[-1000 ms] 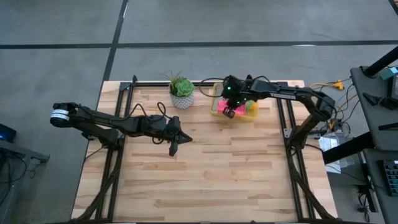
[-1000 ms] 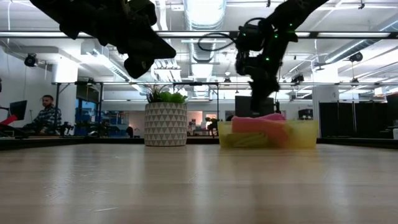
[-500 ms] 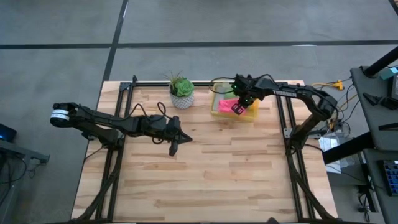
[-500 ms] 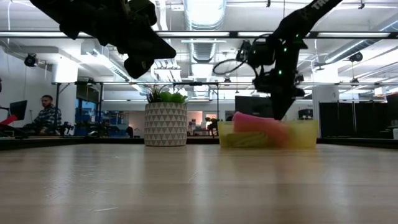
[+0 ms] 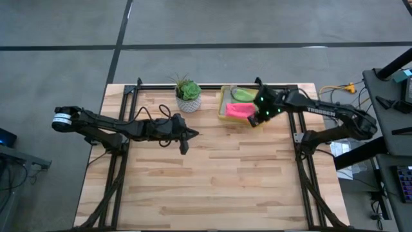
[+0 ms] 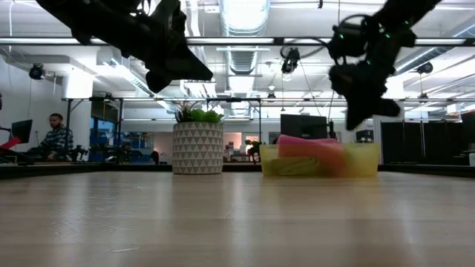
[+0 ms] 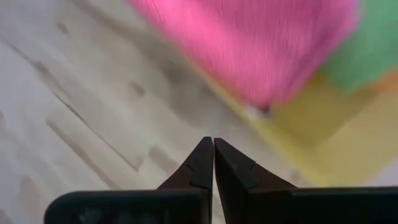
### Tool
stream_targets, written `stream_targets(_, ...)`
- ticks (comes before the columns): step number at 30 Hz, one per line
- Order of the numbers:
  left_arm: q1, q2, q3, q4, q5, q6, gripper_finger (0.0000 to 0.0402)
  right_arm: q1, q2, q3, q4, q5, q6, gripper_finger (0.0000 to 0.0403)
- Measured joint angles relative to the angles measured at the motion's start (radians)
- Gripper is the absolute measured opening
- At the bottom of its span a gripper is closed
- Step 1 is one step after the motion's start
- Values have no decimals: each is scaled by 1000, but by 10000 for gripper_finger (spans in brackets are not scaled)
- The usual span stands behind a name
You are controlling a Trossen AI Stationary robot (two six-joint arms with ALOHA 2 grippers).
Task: Fold microfiber towels
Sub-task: Put the pink microfiber cloth into the yellow bin, then return to Home Position
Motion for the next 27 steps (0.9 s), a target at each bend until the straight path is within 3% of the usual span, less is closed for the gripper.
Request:
stream_targets(4,0,0,0,0,-1,0,0,21,-10,-127,38,-23,62,8)
stream_targets(7,-1,0,0,-1,0,-1,0,21,-4,-186,75,63,91,8)
stream_targets(11,-1,0,0,-1,7,-6,0,20,-16,-200,85,197,101,8)
stream_targets(19,-2,0,0,-1,24,-7,0,26,-52,-170,88,203,95,8)
stream_targets(23,-2,-7,2,16,44,-8,0,105,-134,-160,211,95,28,8)
stream_targets(27,-2,-7,18,148,68,-9,0,246,-205,-185,551,-51,27,8)
